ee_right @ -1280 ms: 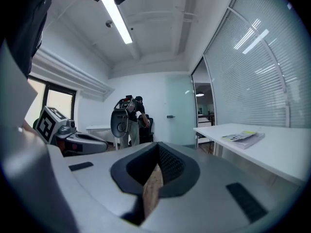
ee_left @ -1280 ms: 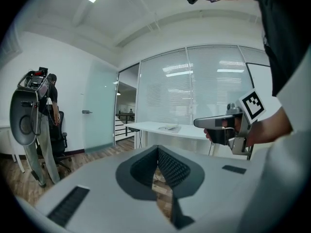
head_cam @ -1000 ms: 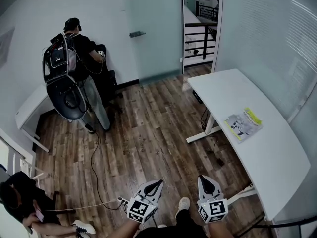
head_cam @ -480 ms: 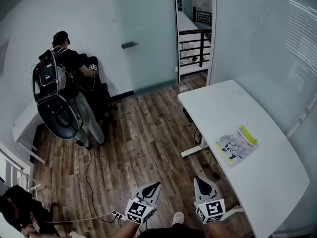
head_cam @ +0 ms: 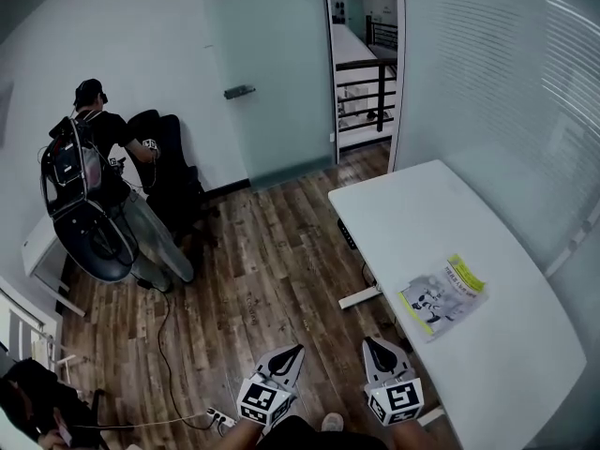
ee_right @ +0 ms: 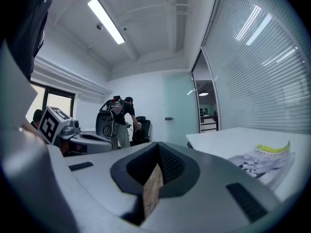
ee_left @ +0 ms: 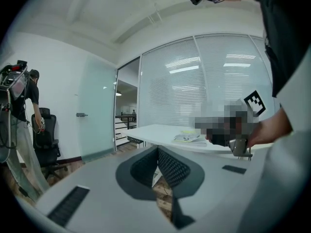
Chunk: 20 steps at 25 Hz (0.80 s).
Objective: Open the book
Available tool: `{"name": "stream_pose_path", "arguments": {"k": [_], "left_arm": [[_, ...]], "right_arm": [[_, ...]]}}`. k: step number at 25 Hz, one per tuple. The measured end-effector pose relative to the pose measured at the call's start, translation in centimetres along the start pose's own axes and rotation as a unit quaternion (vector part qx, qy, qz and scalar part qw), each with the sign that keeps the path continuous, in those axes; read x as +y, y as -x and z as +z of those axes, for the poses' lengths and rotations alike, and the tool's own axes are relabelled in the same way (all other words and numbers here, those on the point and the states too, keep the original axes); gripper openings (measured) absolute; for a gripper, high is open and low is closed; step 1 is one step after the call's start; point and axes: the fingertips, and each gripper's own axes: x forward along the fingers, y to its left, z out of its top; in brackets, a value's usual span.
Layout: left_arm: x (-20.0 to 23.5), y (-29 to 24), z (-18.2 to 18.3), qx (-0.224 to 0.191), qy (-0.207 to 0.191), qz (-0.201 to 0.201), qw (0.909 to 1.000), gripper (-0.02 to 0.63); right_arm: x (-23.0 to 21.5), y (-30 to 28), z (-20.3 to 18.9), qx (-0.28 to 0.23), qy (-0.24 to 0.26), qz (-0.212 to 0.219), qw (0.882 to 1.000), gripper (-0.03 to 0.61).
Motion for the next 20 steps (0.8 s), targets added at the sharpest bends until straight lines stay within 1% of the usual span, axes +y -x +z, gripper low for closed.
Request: {"name": "stream_pose_path", "arguments": {"k": [5,9,12,17,20], "left_arm": [[0.9,-2.0,-0.3,0.005,0.001,-0.003,1.0000,0.017],[2.0,-4.1,0.2,0.001,0.001,-0.012,0.9999,0.017],[3.2,-5.8,0.6,-0.001,0.001,-0.023,0.9997,0.017],[6.2,-8.8,1.6,-0.009,-0.011,-0.046,0.9988,0.017],[7.8,-10.7,1.8,-0.007,-0.016,-0.062,0.9979,0.017]], "right_arm": [[-0.8,-1.8,-0.4,0.001,-0.003,0.006,1.000,0.005],[-1.8,-3.5,0.2,0.001,0.008,0.001,1.000,0.005],[-2.8,-5.0,0.5,0.000,0.008,-0.008,1.000,0.005],[-4.1,-8.6,0.9,-0.005,-0.002,-0.028,1.000,0.005],[-4.5,-10.7,0.8,-0.001,-0.004,-0.029,1.000,0.005]]}}
